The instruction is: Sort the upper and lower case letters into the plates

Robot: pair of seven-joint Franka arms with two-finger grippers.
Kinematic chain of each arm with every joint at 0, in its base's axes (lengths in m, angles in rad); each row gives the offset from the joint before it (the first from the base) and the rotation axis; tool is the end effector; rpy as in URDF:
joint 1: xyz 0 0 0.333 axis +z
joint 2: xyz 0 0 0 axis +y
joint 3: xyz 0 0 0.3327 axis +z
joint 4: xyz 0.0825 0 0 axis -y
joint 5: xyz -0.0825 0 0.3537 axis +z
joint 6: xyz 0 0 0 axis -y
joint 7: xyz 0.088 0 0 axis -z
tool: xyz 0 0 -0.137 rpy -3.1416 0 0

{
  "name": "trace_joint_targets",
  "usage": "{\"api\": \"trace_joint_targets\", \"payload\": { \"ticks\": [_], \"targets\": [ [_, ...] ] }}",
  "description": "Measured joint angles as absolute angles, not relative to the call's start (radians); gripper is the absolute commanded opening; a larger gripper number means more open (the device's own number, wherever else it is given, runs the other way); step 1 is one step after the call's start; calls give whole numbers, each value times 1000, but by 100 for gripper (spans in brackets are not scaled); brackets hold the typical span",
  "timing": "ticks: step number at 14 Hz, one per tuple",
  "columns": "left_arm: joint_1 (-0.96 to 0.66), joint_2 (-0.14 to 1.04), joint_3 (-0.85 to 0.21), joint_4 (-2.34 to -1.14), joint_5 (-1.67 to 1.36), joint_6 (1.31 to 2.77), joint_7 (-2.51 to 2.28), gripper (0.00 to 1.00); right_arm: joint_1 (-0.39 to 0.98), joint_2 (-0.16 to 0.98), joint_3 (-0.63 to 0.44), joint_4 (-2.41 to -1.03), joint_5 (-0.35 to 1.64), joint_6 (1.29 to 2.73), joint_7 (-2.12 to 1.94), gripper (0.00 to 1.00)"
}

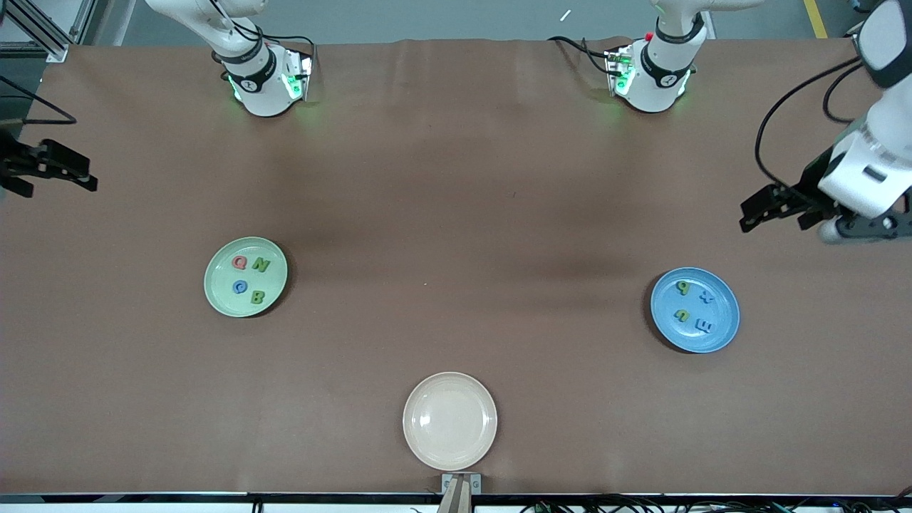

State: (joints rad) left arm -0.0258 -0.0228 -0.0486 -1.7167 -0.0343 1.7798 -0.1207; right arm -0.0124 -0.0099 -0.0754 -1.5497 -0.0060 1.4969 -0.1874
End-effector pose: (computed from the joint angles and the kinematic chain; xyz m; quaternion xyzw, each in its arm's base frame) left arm 0.5337 -0.0440 0.5770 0.9986 0.0259 0.0411 0.0205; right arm 0.5102 -0.0460 0.6193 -0.9985 -0.0496 0.0216 0.0003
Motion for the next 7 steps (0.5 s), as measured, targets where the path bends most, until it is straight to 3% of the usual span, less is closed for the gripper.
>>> {"api": "trace_joint_targets", "payload": {
  "ticks": [7],
  "targets": [
    [-26,-46,-48,-1706,-34,1780,-122,100,-9,-5,-60,-1534,1,1457,-188,100]
  ]
}}
